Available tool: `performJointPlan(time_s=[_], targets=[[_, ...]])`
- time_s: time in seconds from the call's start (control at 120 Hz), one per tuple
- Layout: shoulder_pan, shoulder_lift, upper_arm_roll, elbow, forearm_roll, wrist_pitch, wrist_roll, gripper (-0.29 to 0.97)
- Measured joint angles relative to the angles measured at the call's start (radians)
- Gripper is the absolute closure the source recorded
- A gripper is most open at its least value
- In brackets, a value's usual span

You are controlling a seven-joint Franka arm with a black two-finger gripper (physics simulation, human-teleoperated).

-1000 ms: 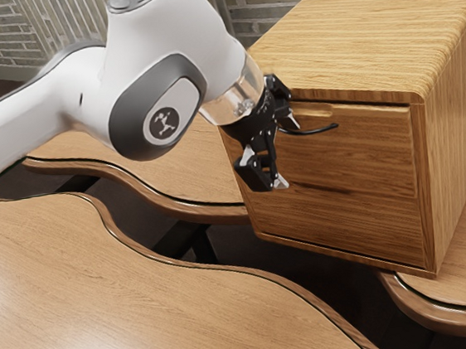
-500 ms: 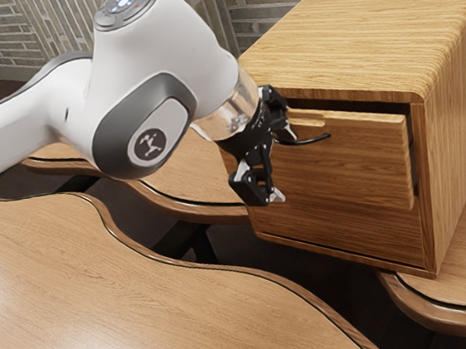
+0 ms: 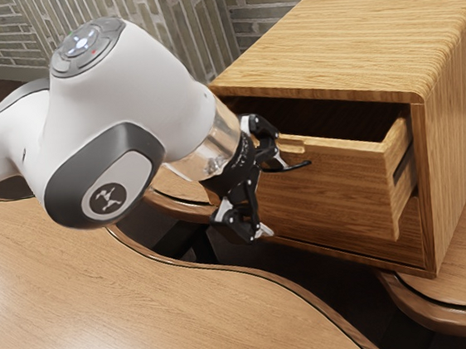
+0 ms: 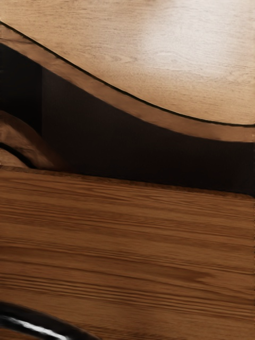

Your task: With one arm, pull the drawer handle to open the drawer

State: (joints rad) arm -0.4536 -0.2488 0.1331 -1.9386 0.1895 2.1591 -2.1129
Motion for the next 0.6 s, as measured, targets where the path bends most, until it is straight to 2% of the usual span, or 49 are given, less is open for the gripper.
performJointPlan(time_s=[0.142, 0.283, 0.5, 0.55, 0.6], targets=[[0.156, -0.131, -0.154, -0.129, 0.011, 0.025, -0.014, 0.00], [0.248, -0.243, -0.243, -0.231, 0.011, 0.052, -0.028, 0.00], [0.279, -0.471, -0.343, -0.408, -0.018, 0.065, -0.053, 0.00], [0.308, -0.480, -0.376, -0.345, -0.027, 0.030, -0.059, 0.00], [0.331, -0.388, -0.409, -0.131, -0.055, -0.075, -0.066, 0.00]])
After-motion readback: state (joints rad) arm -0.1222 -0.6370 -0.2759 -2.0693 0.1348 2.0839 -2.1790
